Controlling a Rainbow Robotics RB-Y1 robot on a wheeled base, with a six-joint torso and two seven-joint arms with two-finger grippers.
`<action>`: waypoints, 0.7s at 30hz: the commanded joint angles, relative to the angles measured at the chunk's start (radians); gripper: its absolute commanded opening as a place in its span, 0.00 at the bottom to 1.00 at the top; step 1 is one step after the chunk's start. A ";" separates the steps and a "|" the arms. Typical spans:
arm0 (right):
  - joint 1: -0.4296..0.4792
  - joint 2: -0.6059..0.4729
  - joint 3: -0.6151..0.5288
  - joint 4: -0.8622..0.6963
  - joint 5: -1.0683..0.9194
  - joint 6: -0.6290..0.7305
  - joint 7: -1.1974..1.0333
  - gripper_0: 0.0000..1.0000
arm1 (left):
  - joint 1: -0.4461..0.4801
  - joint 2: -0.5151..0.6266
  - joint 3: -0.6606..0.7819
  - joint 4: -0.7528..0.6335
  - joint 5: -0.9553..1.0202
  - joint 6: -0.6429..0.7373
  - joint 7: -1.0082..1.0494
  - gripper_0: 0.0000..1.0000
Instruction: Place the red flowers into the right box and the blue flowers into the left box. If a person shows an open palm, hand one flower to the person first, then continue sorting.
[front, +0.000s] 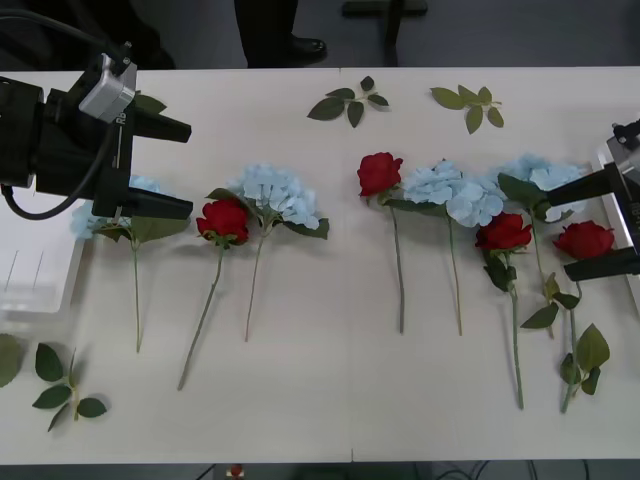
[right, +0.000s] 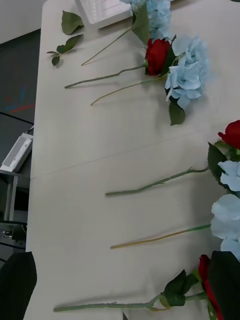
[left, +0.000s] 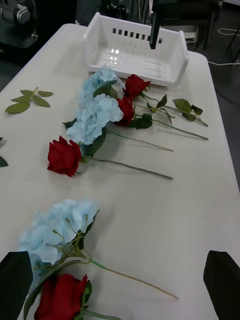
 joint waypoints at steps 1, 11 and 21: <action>0.013 -0.062 0.006 0.008 -0.040 0.005 0.025 1.00 | 0.022 -0.022 -0.018 0.001 0.002 0.010 0.043 1.00; 0.021 -0.194 0.033 0.008 0.001 -0.048 0.025 1.00 | -0.017 -0.042 0.039 0.007 -0.055 0.039 0.190 1.00; 0.087 -0.232 0.036 0.008 0.228 -0.164 -0.232 1.00 | 0.115 -0.042 0.063 -0.119 -0.515 -0.008 0.850 1.00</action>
